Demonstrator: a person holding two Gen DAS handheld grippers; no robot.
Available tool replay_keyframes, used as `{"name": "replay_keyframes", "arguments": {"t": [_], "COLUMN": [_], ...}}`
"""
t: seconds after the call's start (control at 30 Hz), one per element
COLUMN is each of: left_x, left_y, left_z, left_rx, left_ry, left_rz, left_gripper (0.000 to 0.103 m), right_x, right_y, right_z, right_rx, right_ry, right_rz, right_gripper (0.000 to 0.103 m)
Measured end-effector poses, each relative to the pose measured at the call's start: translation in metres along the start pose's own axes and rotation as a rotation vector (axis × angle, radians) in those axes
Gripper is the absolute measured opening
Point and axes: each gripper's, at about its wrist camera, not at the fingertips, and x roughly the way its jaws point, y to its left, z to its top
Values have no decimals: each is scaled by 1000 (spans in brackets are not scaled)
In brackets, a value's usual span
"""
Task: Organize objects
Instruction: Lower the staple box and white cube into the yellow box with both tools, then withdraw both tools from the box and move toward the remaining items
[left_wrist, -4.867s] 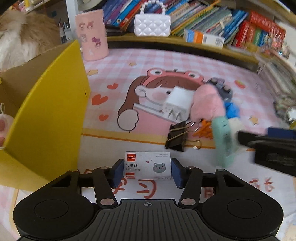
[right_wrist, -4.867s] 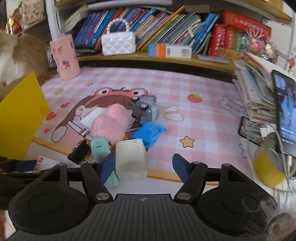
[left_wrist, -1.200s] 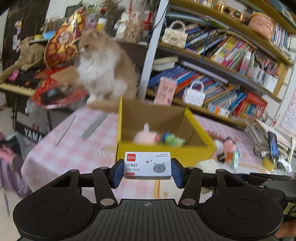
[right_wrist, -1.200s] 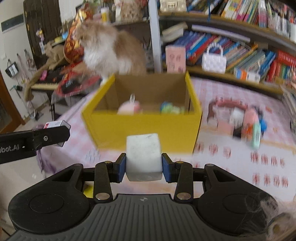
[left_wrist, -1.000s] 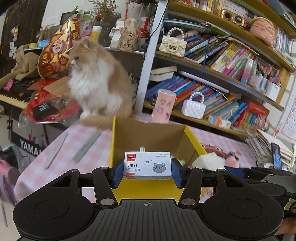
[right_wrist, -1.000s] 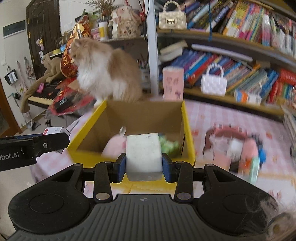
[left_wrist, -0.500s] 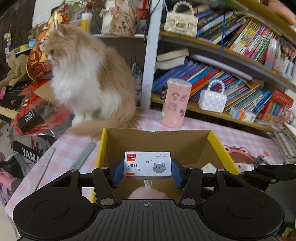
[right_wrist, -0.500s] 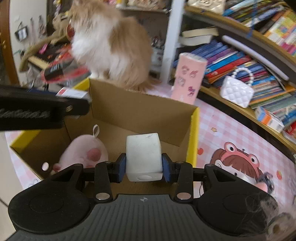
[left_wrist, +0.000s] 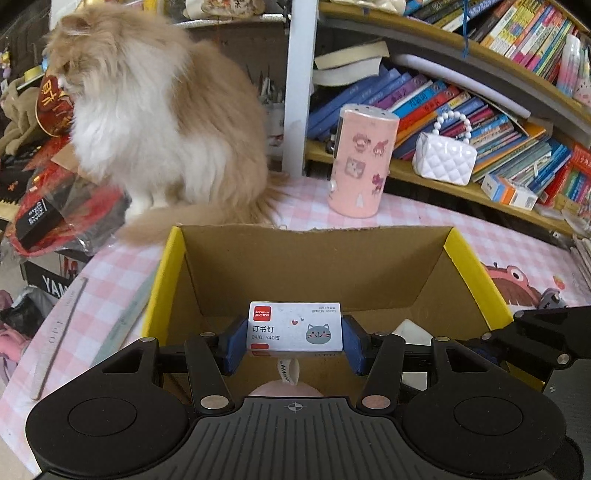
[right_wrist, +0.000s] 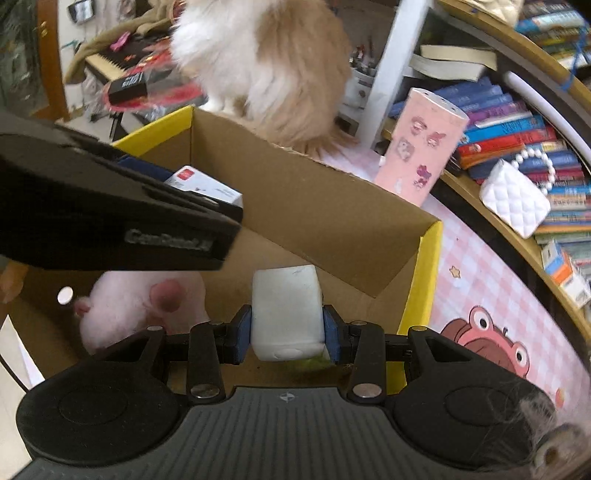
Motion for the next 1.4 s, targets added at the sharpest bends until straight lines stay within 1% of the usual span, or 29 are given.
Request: {"name": "replay_keyframes", "arguments": {"t": [0.23, 0.27, 0.3, 0.37, 0.4, 0.53, 0.6, 0.73, 0.87, 0.97, 1.07, 1.13, 1.2, 1.3, 1.33, 1.4], "left_x": [1, -1, -4, -9, -13, -28, -40, -71, -105, -130, -149, -157, -163, -174, -177, -185], "left_y": [0, 1, 1, 2, 2, 5, 8, 12, 18, 24, 31, 34, 37, 40, 42, 43], "left_z": [-1, -1, -1, 0, -1, 1, 1, -1, -7, -15, -25, -32, -41, -56, -60, -72], "left_rx": [-5, -10, -12, -18, -22, -37, -50, -57, -64, -71, -83, -91, -95, -100, -102, -104], "left_ry": [6, -4, -17, -38, -52, -86, -117, -190, -258, -297, -316, -319, -318, -313, -306, -300], "left_rz": [8, 6, 4, 9, 11, 15, 15, 21, 22, 25, 36, 43, 56, 69, 67, 63], "left_gripper": [55, 58, 64, 71, 73, 76, 82, 84, 85, 85, 86, 86, 91, 92, 92, 92], "right_x": [6, 6, 5, 3, 2, -10, -22, -52, -81, -101, -116, -123, -129, -139, -141, -148], "right_y": [0, -2, -2, -3, -2, 0, 1, 3, 2, 3, 8, 15, 23, 38, 43, 53], "right_z": [1, 1, 1, 1, 1, 1, 1, -2, -9, -15, -22, -28, -35, -48, -53, -63], "right_rx": [-9, -2, 4, 8, 8, 22, 28, 57, 138, 218, 273, 286, 294, 311, 320, 345], "right_ry": [17, 12, 10, -6, -12, -59, -104, -193, -274, -309, -323, -320, -312, -303, -298, -285], "right_rz": [38, 41, 45, 46, 45, 28, 15, -22, -65, -75, -73, -75, -75, -82, -85, -100], "right_gripper": [37, 37, 39, 41, 42, 43, 46, 47, 47, 47, 47, 47, 47, 48, 49, 58]}}
